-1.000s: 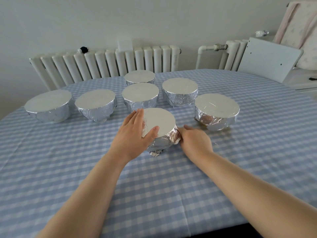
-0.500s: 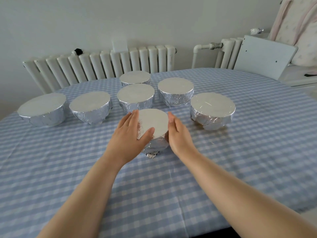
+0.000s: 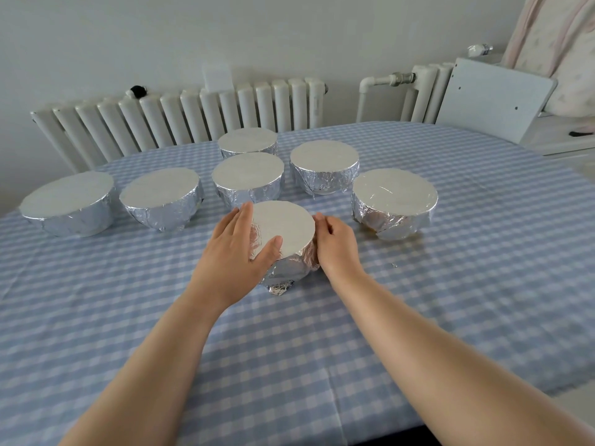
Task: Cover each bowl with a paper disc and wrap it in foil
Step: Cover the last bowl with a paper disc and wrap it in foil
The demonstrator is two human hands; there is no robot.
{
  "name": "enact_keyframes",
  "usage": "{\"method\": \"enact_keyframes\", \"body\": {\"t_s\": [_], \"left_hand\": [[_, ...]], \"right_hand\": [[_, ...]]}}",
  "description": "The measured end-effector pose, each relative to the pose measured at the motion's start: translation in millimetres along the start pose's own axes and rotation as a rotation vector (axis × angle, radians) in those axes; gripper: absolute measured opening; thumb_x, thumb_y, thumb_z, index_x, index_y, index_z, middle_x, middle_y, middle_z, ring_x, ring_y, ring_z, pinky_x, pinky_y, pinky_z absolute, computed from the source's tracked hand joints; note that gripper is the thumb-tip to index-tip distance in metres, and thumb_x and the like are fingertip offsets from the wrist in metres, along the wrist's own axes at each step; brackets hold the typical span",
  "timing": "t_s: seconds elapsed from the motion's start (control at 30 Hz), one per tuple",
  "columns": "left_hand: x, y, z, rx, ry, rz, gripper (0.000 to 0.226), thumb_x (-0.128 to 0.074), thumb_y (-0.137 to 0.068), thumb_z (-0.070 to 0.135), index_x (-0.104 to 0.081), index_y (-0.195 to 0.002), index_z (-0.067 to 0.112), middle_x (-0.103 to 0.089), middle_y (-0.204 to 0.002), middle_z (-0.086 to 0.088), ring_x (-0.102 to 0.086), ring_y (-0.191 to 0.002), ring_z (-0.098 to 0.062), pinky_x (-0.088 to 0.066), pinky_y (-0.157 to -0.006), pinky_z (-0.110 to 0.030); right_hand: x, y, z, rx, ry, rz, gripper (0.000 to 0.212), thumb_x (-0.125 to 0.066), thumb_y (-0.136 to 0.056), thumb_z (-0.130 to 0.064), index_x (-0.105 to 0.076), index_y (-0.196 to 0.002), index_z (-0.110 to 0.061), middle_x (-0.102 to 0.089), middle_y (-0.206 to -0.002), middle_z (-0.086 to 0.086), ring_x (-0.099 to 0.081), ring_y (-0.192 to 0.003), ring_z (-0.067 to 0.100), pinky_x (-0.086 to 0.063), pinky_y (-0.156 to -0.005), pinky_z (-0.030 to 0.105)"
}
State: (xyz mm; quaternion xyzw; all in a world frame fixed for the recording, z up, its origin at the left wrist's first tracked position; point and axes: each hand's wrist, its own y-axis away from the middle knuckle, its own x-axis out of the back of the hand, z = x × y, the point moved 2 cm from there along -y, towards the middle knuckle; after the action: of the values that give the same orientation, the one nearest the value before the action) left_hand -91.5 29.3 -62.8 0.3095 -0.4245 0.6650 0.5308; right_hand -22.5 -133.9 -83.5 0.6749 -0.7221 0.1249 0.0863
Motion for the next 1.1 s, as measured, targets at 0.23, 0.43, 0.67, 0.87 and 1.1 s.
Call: {"method": "enact_keyframes", "body": {"t_s": [0.23,0.43,0.67,0.87,1.1], "left_hand": [[-1,0,-1,-0.004,0.005,0.016,0.108,-0.017,-0.074,0.080,-0.014,-0.157,0.011,-0.020,-0.163,0.001,-0.008,-0.150,-0.012,-0.011,-0.115,-0.023],[-2,-1,-1,-0.012,0.007,0.028,0.108,-0.018,-0.073,0.080,-0.015,-0.157,0.011,-0.023,-0.162,-0.001,-0.009,-0.149,-0.011,-0.009,-0.112,-0.019],[-2,-1,-1,-0.021,0.027,0.043,0.109,-0.022,-0.073,0.080,-0.016,-0.156,0.010,-0.028,-0.160,-0.003,-0.012,-0.148,-0.011,-0.010,-0.109,-0.017],[-4,-1,-3,0.023,0.116,0.079,0.110,-0.036,-0.071,0.083,-0.021,-0.156,0.014,-0.039,-0.154,-0.003,-0.027,-0.144,-0.015,-0.027,-0.112,-0.030],[-3,3,1,0.049,0.122,0.137,0.108,-0.045,-0.073,0.086,-0.028,-0.154,0.016,-0.037,-0.156,-0.002,-0.029,-0.145,-0.018,-0.029,-0.116,-0.038]], "right_hand": [[0,-2,3,-0.068,-0.037,0.002,0.014,-0.056,-0.098,-0.022,-0.067,-0.095,-0.016,-0.065,-0.083,-0.008,-0.061,-0.078,0.011,-0.044,-0.072,0.027],[0,-7,2,-0.083,0.012,-0.023,0.006,-0.060,-0.095,-0.023,-0.066,-0.093,-0.023,-0.065,-0.083,-0.010,-0.062,-0.081,0.012,-0.043,-0.067,0.026],[3,-7,-1,-0.021,0.322,-0.149,0.020,-0.052,-0.096,-0.020,-0.071,-0.101,-0.021,-0.072,-0.101,0.000,-0.061,-0.087,0.017,-0.035,-0.063,0.023],[0,-8,11,0.060,0.465,-0.160,0.025,-0.050,-0.089,-0.009,-0.072,-0.098,-0.016,-0.070,-0.103,0.008,-0.063,-0.101,0.026,-0.042,-0.073,0.024],[24,10,2,0.044,0.021,0.020,0.028,-0.047,-0.102,-0.031,-0.068,-0.092,-0.016,-0.072,-0.090,-0.002,-0.067,-0.089,0.018,-0.053,-0.084,0.037]]}}
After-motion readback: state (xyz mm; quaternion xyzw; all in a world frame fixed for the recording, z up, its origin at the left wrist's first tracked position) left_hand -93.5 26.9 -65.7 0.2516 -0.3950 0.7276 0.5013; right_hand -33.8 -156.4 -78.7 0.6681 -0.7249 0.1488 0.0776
